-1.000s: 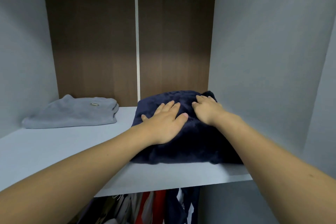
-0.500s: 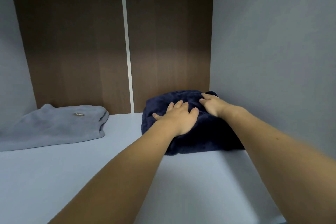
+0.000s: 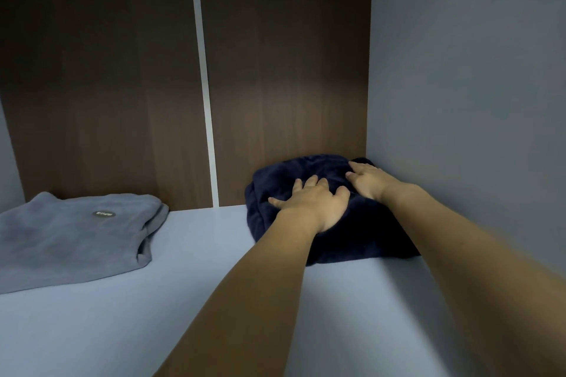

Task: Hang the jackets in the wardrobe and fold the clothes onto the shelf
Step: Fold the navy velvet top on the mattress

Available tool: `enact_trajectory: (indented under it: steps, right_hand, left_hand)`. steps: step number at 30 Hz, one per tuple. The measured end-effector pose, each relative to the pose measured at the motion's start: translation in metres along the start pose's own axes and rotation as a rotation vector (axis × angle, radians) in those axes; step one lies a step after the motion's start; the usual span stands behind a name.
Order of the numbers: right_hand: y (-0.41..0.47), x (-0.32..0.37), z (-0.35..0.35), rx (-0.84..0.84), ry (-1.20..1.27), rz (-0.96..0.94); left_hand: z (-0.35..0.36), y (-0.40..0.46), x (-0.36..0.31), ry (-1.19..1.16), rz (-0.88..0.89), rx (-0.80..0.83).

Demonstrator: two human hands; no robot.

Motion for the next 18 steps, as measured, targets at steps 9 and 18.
enact_trajectory:
  steps: [9, 18]
  right_hand:
    - [0.005, -0.002, 0.002, 0.000, 0.049, 0.012]
    - [-0.038, 0.009, -0.028, -0.250, -0.047, 0.015]
  left_hand:
    - [0.001, 0.003, 0.001, 0.003, 0.008, 0.006]
    - [-0.006, -0.006, -0.002, 0.018, 0.008, -0.020]
Point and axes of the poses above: each hand's wrist, its own y-axis towards the middle knuckle, its own z-axis out of the palm, x = y × z, the point moved 1 cm from there along y, towards the middle knuckle, and after that the axes turned 15 degrees about -y, right-handed, at the moved point
